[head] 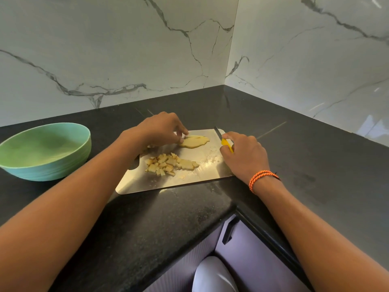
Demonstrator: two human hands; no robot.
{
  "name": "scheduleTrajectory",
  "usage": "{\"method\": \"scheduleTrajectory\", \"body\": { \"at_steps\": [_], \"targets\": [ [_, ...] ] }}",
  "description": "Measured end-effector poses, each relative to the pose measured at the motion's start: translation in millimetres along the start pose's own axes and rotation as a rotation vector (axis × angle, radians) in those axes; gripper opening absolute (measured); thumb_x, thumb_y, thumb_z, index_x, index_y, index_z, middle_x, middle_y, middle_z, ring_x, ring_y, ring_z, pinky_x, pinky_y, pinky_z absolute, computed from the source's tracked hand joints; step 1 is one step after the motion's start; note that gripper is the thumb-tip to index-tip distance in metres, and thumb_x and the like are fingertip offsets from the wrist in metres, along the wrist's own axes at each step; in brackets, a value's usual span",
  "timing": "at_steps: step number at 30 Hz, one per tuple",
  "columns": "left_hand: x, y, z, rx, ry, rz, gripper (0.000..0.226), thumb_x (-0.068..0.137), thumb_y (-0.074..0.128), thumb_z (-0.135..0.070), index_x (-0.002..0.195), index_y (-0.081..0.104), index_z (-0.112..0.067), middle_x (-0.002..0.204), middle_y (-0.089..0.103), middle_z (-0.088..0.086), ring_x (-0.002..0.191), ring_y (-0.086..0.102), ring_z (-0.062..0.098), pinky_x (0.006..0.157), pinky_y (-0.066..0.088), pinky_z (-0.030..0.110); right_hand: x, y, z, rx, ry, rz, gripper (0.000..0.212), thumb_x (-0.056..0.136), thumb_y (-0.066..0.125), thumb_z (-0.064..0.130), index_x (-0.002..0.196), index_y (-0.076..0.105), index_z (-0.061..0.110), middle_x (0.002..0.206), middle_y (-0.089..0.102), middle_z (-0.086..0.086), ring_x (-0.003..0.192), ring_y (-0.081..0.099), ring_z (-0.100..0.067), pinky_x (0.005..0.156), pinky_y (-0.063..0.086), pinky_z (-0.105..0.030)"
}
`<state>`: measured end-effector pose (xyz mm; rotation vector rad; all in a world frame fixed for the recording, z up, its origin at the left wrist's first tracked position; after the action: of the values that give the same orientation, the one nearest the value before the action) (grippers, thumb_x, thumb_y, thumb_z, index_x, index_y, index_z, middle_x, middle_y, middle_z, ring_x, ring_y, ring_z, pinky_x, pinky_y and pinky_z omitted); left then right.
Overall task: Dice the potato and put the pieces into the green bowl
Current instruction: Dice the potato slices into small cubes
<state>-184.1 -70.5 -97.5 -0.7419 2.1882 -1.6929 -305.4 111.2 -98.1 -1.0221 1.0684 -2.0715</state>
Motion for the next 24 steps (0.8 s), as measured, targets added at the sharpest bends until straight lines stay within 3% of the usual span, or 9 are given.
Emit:
{"method": "scheduleTrajectory", "body": {
  "at_steps": [4,8,10,12,16,20,24],
  "targets": [
    [0.5,6.3,3.1,-0.082,0.002,0.103,0.028,0.096,0.077,-0.020,0.123,0.078,-0.018,0.107,0.068,-0.013,0.088,0.055,0.002,0.091,0.051,0.034,-3.3,4.3,5.0,-0.046,-0.033,0.036,0.041,0.101,0.049,0.037,0.140,0.059,0.030,0.107,0.072,-0.006,0.092,0.066,-0.027,0.084,0.056,-0.042],
    [3.1,8.3,2.0,-0.112,0.002,0.079,0.002,0.094,0.079,-0.023,0.095,0.079,-0.024,0.126,0.074,-0.003,0.091,0.059,0.007,0.086,0.050,0.033,-5.0,8.6,11.7,-0.078,-0.066,0.050,0.044,0.100,0.048,0.038,0.143,0.056,0.031,0.110,0.071,-0.008,0.093,0.066,-0.028,0.084,0.056,-0.043],
    [4.5,10.7,2.9,-0.133,0.002,0.082,0.013,0.094,0.079,-0.023,0.085,0.075,-0.031,0.127,0.075,-0.002,0.095,0.061,0.009,0.084,0.049,0.030,-6.0,10.4,14.7,-0.091,-0.076,0.068,0.045,0.101,0.048,0.038,0.144,0.055,0.031,0.111,0.069,-0.008,0.094,0.065,-0.027,0.082,0.053,-0.041],
    [4.4,10.8,4.5,-0.143,-0.010,0.061,0.003,0.093,0.080,-0.024,0.092,0.078,-0.026,0.126,0.075,-0.001,0.094,0.062,0.009,0.078,0.047,0.028,-7.6,11.0,18.2,-0.093,-0.092,0.079,0.045,0.102,0.047,0.038,0.145,0.054,0.030,0.109,0.069,-0.008,0.092,0.064,-0.026,0.081,0.053,-0.040],
    [4.7,13.1,5.0,-0.150,-0.034,0.035,0.016,0.092,0.081,-0.027,0.104,0.079,-0.017,0.125,0.076,0.001,0.092,0.063,0.010,0.069,0.046,0.023,-9.6,9.5,24.9,-0.082,-0.116,0.085,0.042,0.102,0.047,0.036,0.143,0.057,0.027,0.103,0.071,-0.006,0.083,0.063,-0.021,0.078,0.054,-0.038],
    [5.1,13.4,3.0,-0.164,-0.060,0.002,0.027,0.092,0.082,-0.027,0.115,0.079,-0.014,0.119,0.078,0.001,0.090,0.065,0.010,0.065,0.046,0.020,-10.6,11.4,27.4,-0.095,-0.116,0.097,0.041,0.102,0.046,0.034,0.139,0.059,0.026,0.101,0.070,-0.006,0.087,0.065,-0.026,0.078,0.052,-0.039],
    [5.2,13.4,-2.4,-0.196,-0.064,-0.020,0.030,0.090,0.083,-0.025,0.116,0.079,-0.011,0.118,0.078,0.002,0.091,0.068,0.012,0.066,0.047,0.019,-10.0,11.9,27.4,-0.106,-0.115,0.106,0.039,0.102,0.044,0.032,0.138,0.060,0.024,0.101,0.069,-0.007,0.079,0.054,-0.020,0.072,0.047,-0.036]
  ]
}}
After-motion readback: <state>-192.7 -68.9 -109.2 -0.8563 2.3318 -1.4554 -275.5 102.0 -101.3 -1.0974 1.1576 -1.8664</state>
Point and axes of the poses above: each hand's wrist, its own x-axis towards the middle knuckle, its own y-axis out of the palm, z = x × y, the point moved 9 cm from there along x, towards the middle knuckle
